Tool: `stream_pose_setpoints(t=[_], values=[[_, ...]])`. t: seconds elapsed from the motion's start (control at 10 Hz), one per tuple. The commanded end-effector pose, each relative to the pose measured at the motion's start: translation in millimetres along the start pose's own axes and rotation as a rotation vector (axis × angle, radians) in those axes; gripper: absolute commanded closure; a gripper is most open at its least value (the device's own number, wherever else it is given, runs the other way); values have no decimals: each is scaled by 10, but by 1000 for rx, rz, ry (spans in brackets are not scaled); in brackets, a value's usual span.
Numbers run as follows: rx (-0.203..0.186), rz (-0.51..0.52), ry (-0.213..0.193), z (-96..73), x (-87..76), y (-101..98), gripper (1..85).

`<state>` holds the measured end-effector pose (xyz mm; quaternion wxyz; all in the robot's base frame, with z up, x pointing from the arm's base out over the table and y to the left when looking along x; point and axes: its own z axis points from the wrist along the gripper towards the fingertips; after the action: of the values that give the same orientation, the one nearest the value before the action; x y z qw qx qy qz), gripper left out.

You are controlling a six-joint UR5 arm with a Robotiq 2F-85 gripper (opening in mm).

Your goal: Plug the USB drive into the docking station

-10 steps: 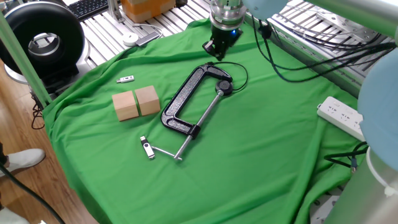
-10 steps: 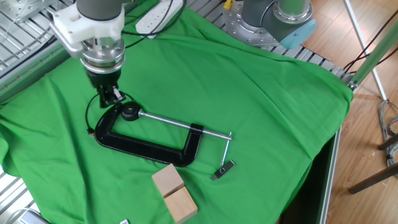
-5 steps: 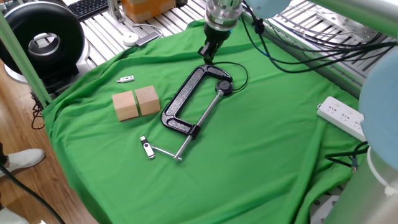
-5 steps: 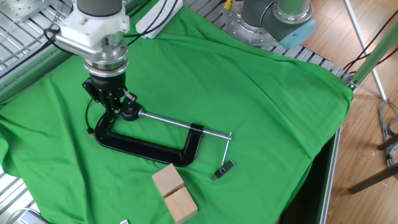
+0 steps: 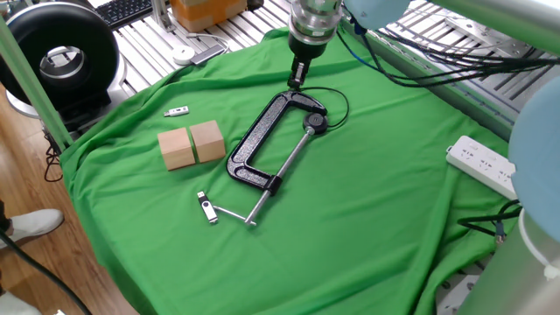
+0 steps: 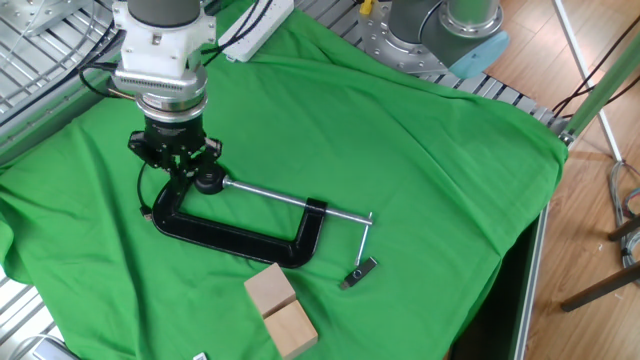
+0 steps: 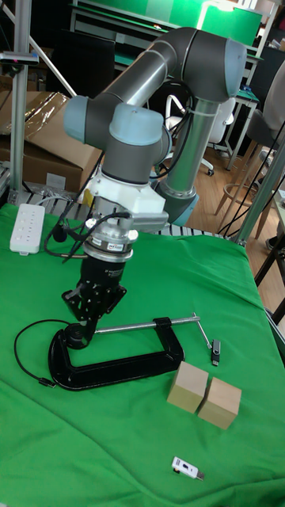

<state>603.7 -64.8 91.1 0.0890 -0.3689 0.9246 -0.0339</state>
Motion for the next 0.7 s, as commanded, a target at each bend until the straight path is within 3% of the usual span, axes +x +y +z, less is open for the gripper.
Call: stream_pose_setpoints(t=[0.0,0.1,0.2,0.4,0.6], values=[[-68,-375,-1,-64,119,121,840],[-15,-521,-10,-81,89,-5,840],[-11,-582,24,-96,177,-47,840],[-84,-722,28,-95,260,112,840],[-50,-911,82,-70,438,4,840]])
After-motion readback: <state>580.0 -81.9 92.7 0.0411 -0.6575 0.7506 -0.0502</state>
